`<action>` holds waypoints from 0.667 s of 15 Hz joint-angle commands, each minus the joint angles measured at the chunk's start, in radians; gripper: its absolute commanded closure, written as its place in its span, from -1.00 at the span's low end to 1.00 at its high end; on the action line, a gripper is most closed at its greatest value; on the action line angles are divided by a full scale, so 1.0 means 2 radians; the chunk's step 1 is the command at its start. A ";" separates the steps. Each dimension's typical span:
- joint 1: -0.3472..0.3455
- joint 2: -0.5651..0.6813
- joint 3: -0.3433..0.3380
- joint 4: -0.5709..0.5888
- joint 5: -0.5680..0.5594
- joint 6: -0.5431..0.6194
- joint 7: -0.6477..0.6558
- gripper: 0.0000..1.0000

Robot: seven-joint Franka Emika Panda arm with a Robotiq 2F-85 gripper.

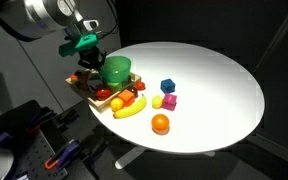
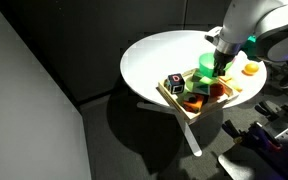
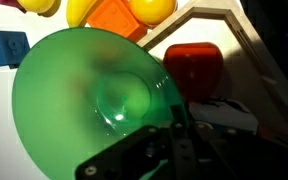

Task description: Put the green bowl in the box

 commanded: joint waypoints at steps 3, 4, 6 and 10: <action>0.006 0.017 -0.004 0.012 -0.040 0.003 0.035 0.96; 0.006 0.020 -0.004 0.013 -0.041 0.004 0.038 0.96; 0.005 0.025 -0.004 0.015 -0.043 0.004 0.042 0.94; 0.006 0.031 -0.004 0.017 -0.041 0.004 0.047 0.11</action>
